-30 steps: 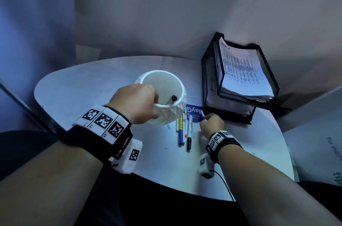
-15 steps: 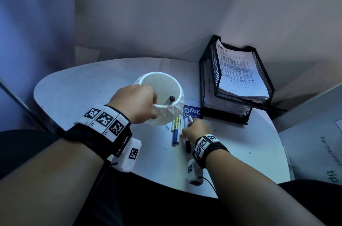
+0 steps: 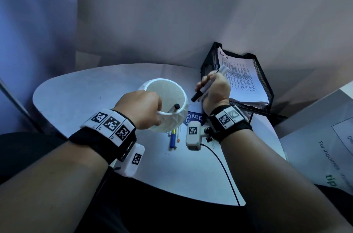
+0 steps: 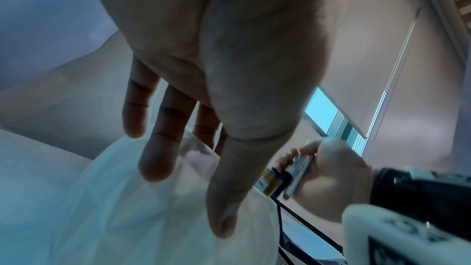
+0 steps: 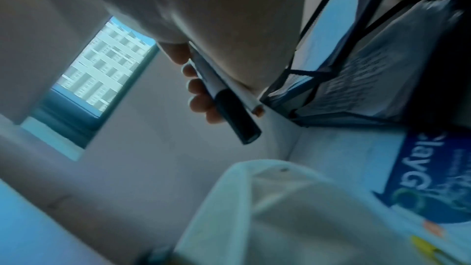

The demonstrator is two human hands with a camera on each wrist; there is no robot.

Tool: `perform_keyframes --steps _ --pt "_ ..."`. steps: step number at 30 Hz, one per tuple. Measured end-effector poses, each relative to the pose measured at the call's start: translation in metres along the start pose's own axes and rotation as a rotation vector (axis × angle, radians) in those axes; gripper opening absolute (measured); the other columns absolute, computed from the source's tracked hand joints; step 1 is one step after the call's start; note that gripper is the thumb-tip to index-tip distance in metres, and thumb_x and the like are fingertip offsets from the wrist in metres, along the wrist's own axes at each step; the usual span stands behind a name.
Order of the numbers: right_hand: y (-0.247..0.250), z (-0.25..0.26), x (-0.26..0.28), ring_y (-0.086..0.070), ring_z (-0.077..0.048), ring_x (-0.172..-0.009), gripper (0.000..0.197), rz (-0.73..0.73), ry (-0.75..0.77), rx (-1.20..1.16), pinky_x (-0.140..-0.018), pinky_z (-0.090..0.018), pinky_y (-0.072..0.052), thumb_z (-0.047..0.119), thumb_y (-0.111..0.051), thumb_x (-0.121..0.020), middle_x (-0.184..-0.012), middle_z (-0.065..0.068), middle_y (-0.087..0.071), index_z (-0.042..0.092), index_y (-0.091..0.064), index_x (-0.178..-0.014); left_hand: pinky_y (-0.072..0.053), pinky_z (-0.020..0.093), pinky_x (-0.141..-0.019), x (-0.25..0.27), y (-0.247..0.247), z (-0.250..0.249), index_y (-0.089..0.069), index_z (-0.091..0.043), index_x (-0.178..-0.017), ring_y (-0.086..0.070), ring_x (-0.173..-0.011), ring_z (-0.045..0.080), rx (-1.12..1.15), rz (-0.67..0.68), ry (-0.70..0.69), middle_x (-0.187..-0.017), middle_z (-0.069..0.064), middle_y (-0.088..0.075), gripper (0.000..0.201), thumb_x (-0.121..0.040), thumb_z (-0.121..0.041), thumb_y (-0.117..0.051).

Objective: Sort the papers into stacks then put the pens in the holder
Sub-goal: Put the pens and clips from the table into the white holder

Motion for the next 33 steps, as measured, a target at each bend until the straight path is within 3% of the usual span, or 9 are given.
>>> perform_keyframes --steps 5,10,13,16,22,25,27,30,33 --pt "-0.052 0.006 0.025 -0.047 -0.022 -0.054 0.011 0.131 -0.017 -0.116 -0.058 -0.034 -0.047 0.004 -0.041 -0.079 -0.064 -0.007 -0.046 0.013 -0.047 -0.080 -0.040 0.030 -0.063 0.003 -0.001 -0.002 -0.065 -0.029 -0.086 -0.058 -0.080 0.024 -0.003 0.014 -0.009 -0.078 -0.006 -0.060 0.015 -0.081 -0.039 -0.076" --pt "-0.061 -0.016 0.040 -0.063 -0.029 -0.065 0.018 0.174 -0.023 0.032 -0.071 -0.039 -0.051 0.006 -0.045 -0.072 -0.067 -0.010 -0.056 0.007 -0.057 -0.084 -0.039 0.029 -0.060 0.004 -0.001 -0.001 -0.064 -0.029 -0.084 -0.060 -0.078 0.023 0.007 0.018 -0.010 -0.077 -0.005 -0.061 0.014 -0.079 -0.036 -0.076" --pt "-0.052 -0.026 0.035 -0.065 -0.031 -0.067 0.011 0.093 -0.069 -0.025 -0.077 -0.041 -0.053 0.008 -0.051 -0.075 -0.065 -0.011 -0.058 0.006 -0.061 -0.081 -0.041 0.029 -0.062 0.003 -0.002 0.004 -0.068 -0.028 -0.088 -0.062 -0.080 0.024 0.011 0.017 0.006 -0.078 -0.005 -0.063 0.014 -0.078 -0.036 -0.075" --pt "-0.030 -0.034 0.020 -0.063 -0.026 -0.062 0.007 -0.059 -0.079 -0.015 -0.070 -0.037 -0.054 0.009 -0.054 -0.084 -0.064 -0.009 -0.058 0.008 -0.059 -0.079 -0.043 0.030 -0.065 0.001 0.000 0.010 -0.070 -0.028 -0.090 -0.062 -0.083 0.026 0.021 0.004 0.024 -0.082 -0.003 -0.066 0.016 -0.078 -0.037 -0.075" --pt "0.037 -0.085 0.005 -0.063 -0.026 -0.071 0.015 -0.221 -0.253 0.554 -0.064 -0.037 -0.059 0.007 -0.055 -0.088 -0.078 -0.010 -0.066 0.011 -0.065 -0.078 -0.044 0.030 -0.069 -0.004 0.009 0.017 -0.070 -0.031 -0.093 -0.061 -0.084 0.026 0.038 -0.051 0.053 -0.084 -0.003 -0.065 0.018 -0.079 -0.039 -0.078" --pt "0.062 -0.119 0.006 -0.073 -0.035 -0.084 0.012 -0.156 -0.301 0.937 -0.077 -0.046 -0.064 0.017 -0.062 -0.082 -0.085 -0.010 -0.075 0.019 -0.070 -0.073 -0.043 0.030 -0.068 -0.006 0.013 0.020 -0.068 -0.034 -0.091 -0.060 -0.084 0.026 0.052 -0.062 0.068 -0.084 -0.003 -0.065 0.015 -0.079 -0.037 -0.077" --pt "0.066 -0.130 0.013 -0.072 -0.033 -0.089 0.008 -0.114 -0.296 1.121 -0.079 -0.040 -0.062 0.017 -0.066 -0.083 -0.092 -0.007 -0.075 0.019 -0.073 -0.086 -0.041 0.030 -0.066 -0.007 0.014 0.022 -0.065 -0.031 -0.087 -0.059 -0.083 0.025 0.050 -0.070 0.084 -0.081 -0.004 -0.064 0.014 -0.079 -0.035 -0.076" --pt "0.068 -0.140 0.021 -0.063 -0.024 -0.088 0.024 -0.052 -0.283 1.271 -0.079 -0.028 -0.051 0.014 -0.066 -0.086 -0.105 -0.005 -0.071 0.017 -0.070 -0.109 -0.040 0.030 -0.065 -0.008 0.013 0.025 -0.063 -0.031 -0.085 -0.059 -0.083 0.025 0.046 -0.070 0.092 -0.081 -0.005 -0.064 0.016 -0.078 -0.036 -0.076" --pt "0.065 -0.146 0.022 -0.064 -0.026 -0.093 0.029 0.010 -0.274 1.361 -0.079 -0.028 -0.049 0.013 -0.062 -0.086 -0.110 -0.007 -0.069 0.018 -0.065 -0.115 -0.040 0.030 -0.065 -0.010 0.013 0.025 -0.063 -0.031 -0.085 -0.060 -0.083 0.025 0.047 -0.068 0.087 -0.081 -0.005 -0.064 0.016 -0.078 -0.037 -0.076"
Point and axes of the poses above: each hand's wrist, its own x-axis away from the middle knuckle, its own y-axis out of the back of the hand, z = x × y, the point moved 5 cm from there along -x, towards the middle knuckle
